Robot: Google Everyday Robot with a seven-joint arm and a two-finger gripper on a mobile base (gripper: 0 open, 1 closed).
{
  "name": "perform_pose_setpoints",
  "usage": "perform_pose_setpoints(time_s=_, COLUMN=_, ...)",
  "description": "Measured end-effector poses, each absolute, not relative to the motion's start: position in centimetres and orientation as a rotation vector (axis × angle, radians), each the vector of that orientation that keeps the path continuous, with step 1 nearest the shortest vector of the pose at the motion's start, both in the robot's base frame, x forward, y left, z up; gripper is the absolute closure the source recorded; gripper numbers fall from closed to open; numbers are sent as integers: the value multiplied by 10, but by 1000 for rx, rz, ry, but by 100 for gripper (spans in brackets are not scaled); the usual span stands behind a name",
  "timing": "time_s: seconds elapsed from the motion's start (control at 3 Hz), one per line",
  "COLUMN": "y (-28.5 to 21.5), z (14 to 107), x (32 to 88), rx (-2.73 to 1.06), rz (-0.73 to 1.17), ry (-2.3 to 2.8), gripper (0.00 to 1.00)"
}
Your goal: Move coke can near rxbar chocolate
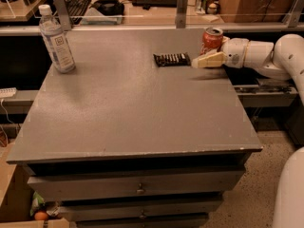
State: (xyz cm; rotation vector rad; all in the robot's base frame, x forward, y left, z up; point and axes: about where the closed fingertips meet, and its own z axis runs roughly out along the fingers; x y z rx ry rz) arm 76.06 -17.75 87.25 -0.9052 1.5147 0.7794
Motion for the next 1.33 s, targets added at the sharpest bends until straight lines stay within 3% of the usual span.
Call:
perform_pose_setpoints(time_s=0.33, y=-177, z=873, x=760, rx=-906, rz=780, ry=1514, gripper=0)
perform_pose_setpoints(time_s=0.67, y=-196, z=897, x=725, rx=-953, rz=708, ry=1536, gripper=0)
perform_pose_setpoints(time_s=1.33, y=-250, z=976, x=566, rx=-1175, rz=393, ry=1681, gripper=0)
